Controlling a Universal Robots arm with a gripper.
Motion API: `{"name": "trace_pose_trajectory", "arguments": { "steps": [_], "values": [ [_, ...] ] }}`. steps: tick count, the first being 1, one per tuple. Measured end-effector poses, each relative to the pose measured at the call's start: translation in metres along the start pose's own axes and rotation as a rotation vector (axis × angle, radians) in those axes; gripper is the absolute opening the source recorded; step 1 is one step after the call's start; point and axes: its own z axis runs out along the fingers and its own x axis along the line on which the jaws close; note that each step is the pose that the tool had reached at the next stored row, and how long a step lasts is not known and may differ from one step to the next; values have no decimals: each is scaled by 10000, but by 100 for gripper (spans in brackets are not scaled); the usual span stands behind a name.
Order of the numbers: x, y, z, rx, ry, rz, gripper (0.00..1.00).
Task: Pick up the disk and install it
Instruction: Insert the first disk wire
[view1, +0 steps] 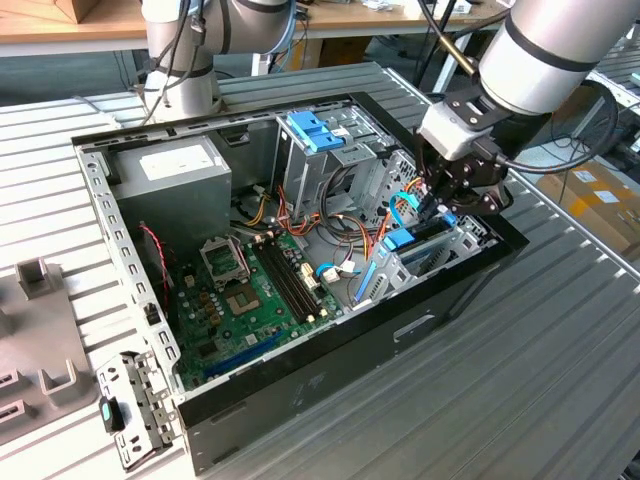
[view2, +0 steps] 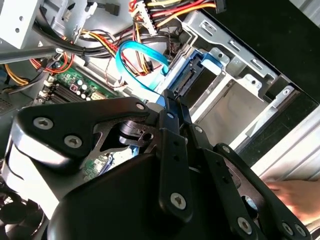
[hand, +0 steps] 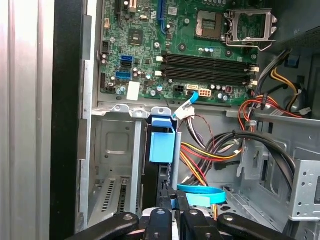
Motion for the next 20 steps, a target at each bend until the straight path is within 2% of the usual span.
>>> {"name": "trace_pose_trajectory", "arguments": {
  "steps": [5, 8, 9, 20],
  "values": [
    [17, 5, 16, -1, 0, -8, 16],
    [18, 6, 21, 5, -76, -2, 16],
    [18, 6, 23, 5, -84, -1, 16],
    [23, -2, 41, 6, -87, -19, 16]
  ]
}}
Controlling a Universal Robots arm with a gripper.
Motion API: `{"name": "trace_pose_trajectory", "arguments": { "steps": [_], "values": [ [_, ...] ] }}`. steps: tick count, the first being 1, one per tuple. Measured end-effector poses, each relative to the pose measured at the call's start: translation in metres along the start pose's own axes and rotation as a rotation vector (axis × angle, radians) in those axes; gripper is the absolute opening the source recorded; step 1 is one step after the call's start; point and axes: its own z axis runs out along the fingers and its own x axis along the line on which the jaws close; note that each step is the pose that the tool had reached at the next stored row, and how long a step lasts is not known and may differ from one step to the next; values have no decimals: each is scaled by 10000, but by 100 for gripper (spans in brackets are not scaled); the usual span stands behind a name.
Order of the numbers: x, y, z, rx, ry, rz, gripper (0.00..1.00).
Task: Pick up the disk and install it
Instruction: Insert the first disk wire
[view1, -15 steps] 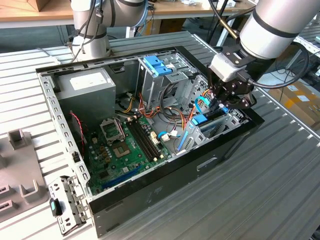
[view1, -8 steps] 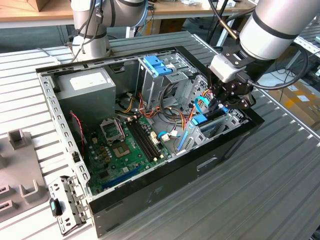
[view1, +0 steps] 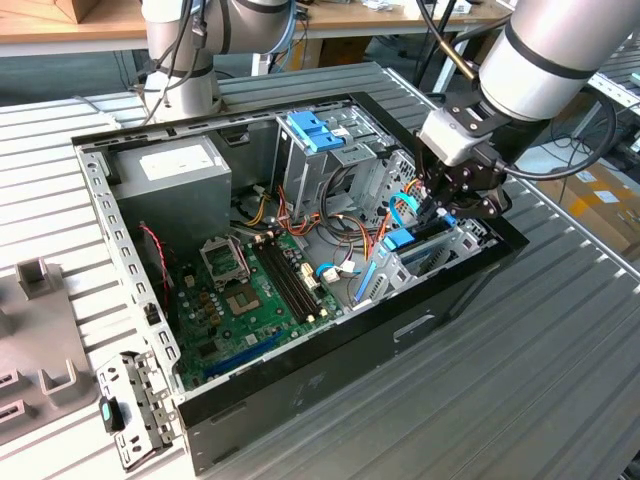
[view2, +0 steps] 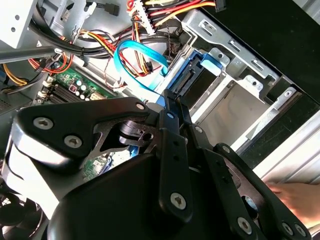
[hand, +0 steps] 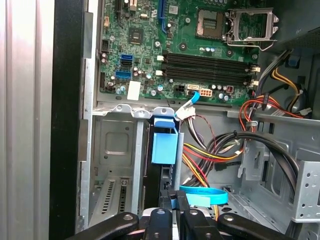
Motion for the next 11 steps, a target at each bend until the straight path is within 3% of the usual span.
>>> {"name": "trace_pose_trajectory", "arguments": {
  "steps": [11],
  "values": [
    [10, 1, 7, 8, -2, -17, 16]
  ]
}}
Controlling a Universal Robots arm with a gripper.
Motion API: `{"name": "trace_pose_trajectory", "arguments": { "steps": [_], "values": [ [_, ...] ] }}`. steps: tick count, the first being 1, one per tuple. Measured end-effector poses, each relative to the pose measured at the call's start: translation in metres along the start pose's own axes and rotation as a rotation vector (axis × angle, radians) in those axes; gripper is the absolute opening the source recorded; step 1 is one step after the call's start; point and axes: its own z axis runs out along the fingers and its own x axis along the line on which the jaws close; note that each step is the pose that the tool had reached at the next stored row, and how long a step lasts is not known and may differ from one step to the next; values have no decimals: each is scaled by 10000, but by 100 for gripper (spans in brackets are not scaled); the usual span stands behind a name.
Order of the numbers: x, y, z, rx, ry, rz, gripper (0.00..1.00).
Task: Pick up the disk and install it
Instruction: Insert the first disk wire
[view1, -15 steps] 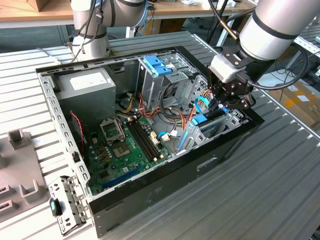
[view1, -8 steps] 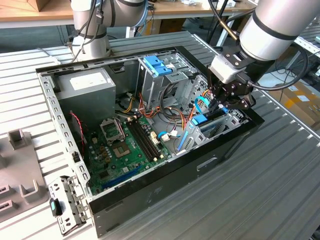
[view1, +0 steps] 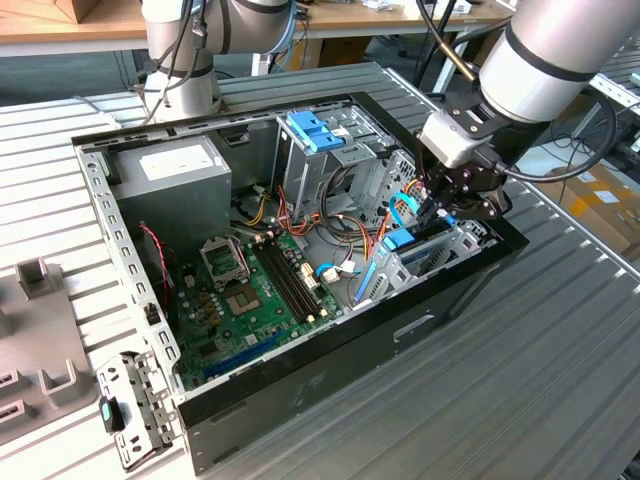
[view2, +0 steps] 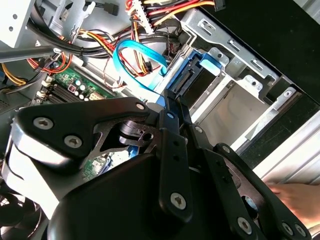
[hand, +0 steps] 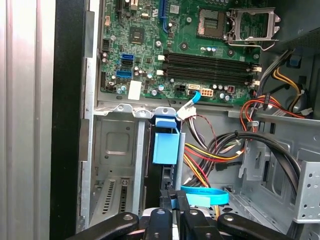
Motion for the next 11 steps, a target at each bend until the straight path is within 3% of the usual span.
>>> {"name": "trace_pose_trajectory", "arguments": {
  "steps": [11],
  "values": [
    [4, -2, 25, 0, 2, -1, 16]
  ]
}}
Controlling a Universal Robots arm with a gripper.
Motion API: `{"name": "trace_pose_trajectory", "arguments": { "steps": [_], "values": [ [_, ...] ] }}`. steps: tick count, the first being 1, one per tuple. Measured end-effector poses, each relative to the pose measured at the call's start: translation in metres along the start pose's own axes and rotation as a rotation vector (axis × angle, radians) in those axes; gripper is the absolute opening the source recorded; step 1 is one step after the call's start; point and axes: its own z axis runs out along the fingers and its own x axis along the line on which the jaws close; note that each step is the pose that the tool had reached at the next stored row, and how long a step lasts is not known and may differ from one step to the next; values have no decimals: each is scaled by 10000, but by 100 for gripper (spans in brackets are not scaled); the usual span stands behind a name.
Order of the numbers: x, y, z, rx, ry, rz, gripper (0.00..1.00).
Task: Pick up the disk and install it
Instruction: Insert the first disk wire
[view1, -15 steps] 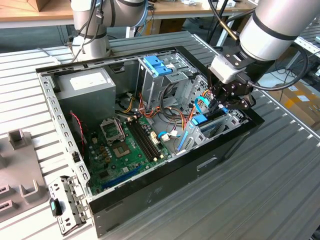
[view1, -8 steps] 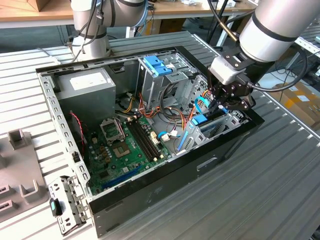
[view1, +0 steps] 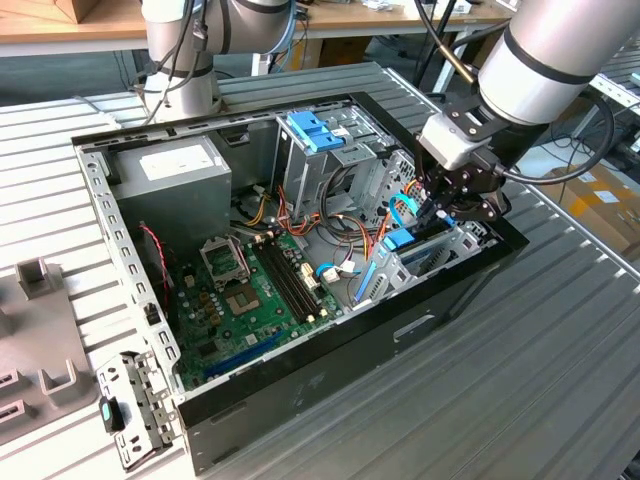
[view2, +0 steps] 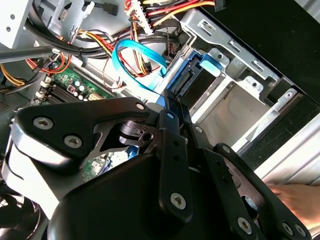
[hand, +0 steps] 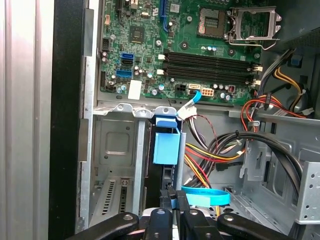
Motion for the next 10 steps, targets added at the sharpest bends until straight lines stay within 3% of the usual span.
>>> {"name": "trace_pose_trajectory", "arguments": {
  "steps": [10],
  "values": [
    [5, 2, 26, 0, 0, 0, 16]
  ]
}}
